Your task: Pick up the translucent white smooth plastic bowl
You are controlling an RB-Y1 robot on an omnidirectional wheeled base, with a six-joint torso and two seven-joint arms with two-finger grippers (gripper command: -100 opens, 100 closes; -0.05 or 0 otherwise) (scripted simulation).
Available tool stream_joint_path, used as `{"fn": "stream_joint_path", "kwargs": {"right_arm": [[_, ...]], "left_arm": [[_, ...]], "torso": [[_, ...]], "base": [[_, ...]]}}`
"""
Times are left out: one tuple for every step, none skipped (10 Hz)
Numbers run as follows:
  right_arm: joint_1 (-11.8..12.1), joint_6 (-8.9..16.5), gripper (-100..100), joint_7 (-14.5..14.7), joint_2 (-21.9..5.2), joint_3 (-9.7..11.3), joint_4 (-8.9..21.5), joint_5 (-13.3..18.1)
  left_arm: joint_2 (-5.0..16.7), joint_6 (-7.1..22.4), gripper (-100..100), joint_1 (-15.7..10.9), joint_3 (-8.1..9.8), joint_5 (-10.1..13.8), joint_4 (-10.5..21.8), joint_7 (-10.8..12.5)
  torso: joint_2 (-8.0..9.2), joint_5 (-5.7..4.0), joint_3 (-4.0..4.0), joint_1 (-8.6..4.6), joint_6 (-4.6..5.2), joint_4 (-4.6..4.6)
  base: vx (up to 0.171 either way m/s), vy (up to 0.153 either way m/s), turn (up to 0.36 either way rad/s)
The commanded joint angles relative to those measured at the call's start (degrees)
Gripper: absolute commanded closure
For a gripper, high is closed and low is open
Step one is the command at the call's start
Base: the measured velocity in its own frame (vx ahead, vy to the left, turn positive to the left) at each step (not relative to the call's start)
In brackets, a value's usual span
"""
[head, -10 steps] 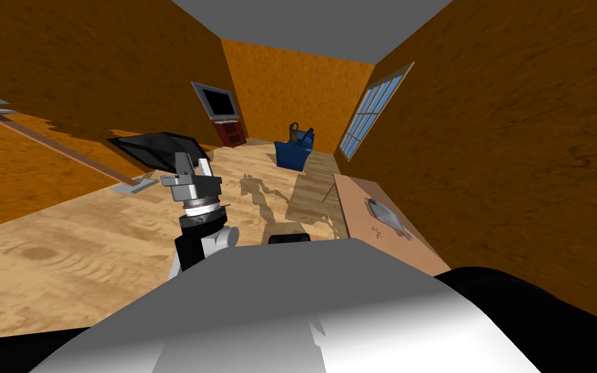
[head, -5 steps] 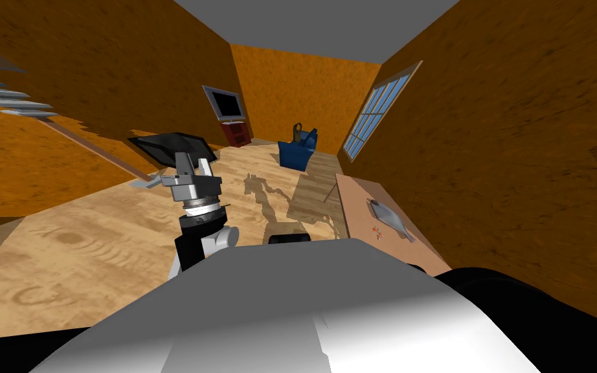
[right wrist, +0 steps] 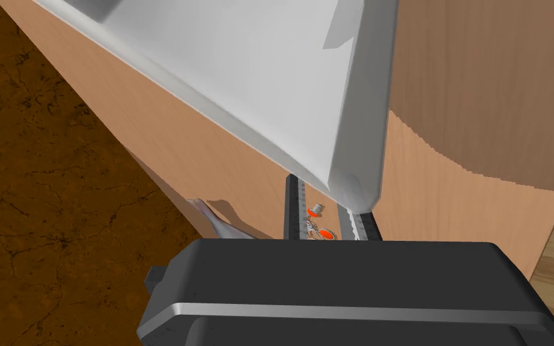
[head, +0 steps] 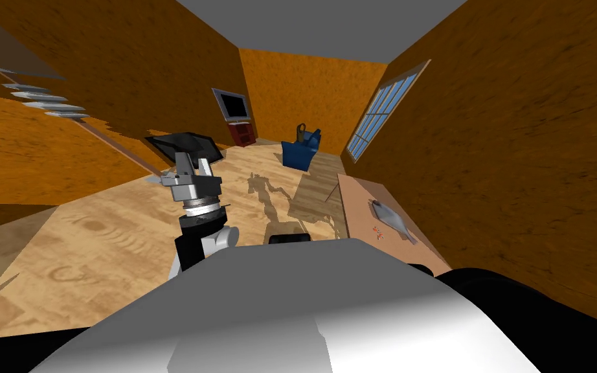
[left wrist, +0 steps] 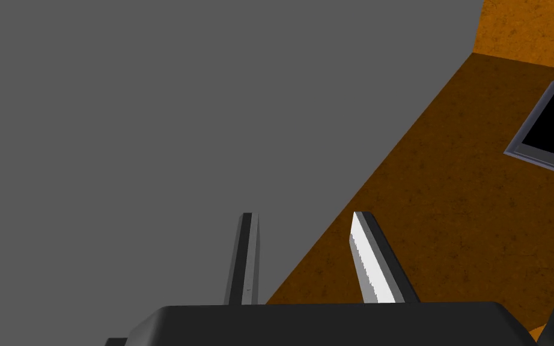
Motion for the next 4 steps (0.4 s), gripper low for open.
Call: {"fn": "stream_joint_path", "kwargs": {"right_arm": [[0.1,2.9,100,1.2,0.1,-0.3,-2.9,-0.5],[0.1,3.7,100,1.2,0.1,-0.3,-4.0,-0.5],[0.3,3.0,100,1.3,0.0,-0.4,-3.1,-0.7],[0.3,3.2,0,1.3,0.0,-0.3,-3.3,-0.7]], "left_arm": [[0.0,0.0,0,0.0,0.0,0.0,0.0,0.0],[0.0,0.0,0,0.0,0.0,0.0,0.0,0.0],[0.0,0.0,0,0.0,0.0,0.0,0.0,0.0],[0.0,0.0,0,0.0,0.0,0.0,0.0,0.0]], "torso": [[0.0,0.0,0.0,0.0,0.0,0.0],[-0.2,0.03,-0.11,0.07,-0.06,-0.03],[-0.36,0.05,-0.2,0.12,-0.1,-0.05],[-0.4,0.08,-0.23,0.13,-0.07,-0.08]], "base": [[-0.024,-0.009,-0.032],[0.005,-0.002,0.003],[0.005,0.001,0.008],[0.0,0.0,0.0]]}}
